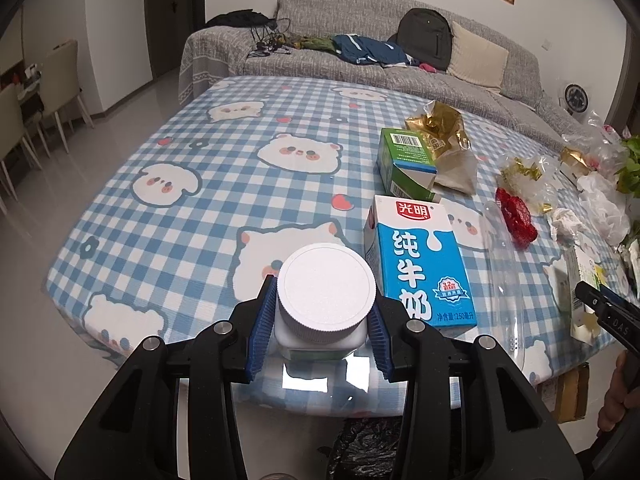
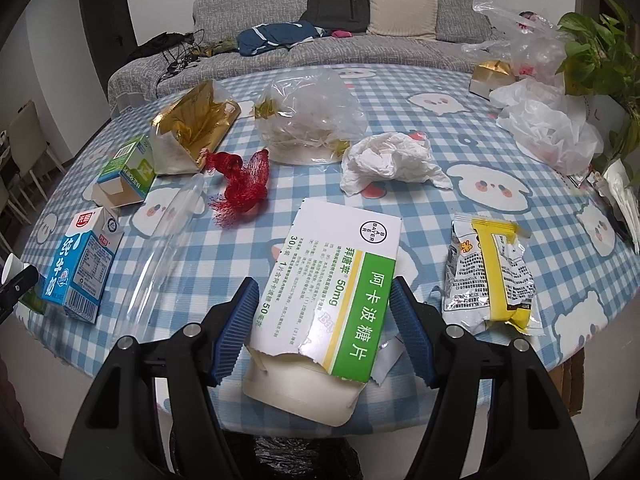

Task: Collect trash
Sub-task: 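Close the left tool on the pill bottle while the right tool grips the medicine box, then carry the pill bottle and medicine box over the black trash bin with both tools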

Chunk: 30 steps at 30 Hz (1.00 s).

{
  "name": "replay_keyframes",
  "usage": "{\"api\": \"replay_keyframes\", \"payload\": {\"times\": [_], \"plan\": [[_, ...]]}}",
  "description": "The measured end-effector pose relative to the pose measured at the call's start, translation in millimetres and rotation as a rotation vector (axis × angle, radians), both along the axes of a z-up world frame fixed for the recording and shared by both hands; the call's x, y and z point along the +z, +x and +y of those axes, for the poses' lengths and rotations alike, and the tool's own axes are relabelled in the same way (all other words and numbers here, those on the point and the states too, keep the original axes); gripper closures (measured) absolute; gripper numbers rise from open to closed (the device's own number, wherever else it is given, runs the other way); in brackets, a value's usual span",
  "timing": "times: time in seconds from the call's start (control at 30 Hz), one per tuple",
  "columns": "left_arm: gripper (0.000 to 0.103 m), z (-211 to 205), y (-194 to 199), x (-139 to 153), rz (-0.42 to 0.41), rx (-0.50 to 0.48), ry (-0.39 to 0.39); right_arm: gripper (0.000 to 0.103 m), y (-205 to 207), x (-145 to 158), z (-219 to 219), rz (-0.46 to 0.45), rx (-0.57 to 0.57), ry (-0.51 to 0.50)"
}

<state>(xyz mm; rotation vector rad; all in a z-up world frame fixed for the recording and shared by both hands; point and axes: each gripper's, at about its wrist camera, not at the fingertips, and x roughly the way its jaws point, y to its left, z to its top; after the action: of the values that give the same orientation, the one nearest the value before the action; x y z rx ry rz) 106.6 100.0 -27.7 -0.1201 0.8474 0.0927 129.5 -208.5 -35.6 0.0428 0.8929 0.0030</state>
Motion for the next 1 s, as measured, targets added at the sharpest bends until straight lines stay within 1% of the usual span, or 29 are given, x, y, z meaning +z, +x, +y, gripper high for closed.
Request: {"api": "replay_keyframes", "payload": {"times": [0.5, 0.83, 1.0], "plan": [[0.062, -25.3, -63.5, 17.7, -0.027, -0.016, -0.004, 0.038, -62.4, 18.8, 1.6, -0.039, 0.045, 0.002], [0.062, -46.1, -101.4, 20.5, -0.038, -0.036, -0.007, 0.038, -100.3, 26.5, 3.1, -0.06, 0.067, -0.005], [0.062, -50.9, -119.5, 14.8, -0.033, -0.041, -0.012, 0.038, -117.9, 25.6, 6.9, -0.065, 0.083, -0.003]]}}
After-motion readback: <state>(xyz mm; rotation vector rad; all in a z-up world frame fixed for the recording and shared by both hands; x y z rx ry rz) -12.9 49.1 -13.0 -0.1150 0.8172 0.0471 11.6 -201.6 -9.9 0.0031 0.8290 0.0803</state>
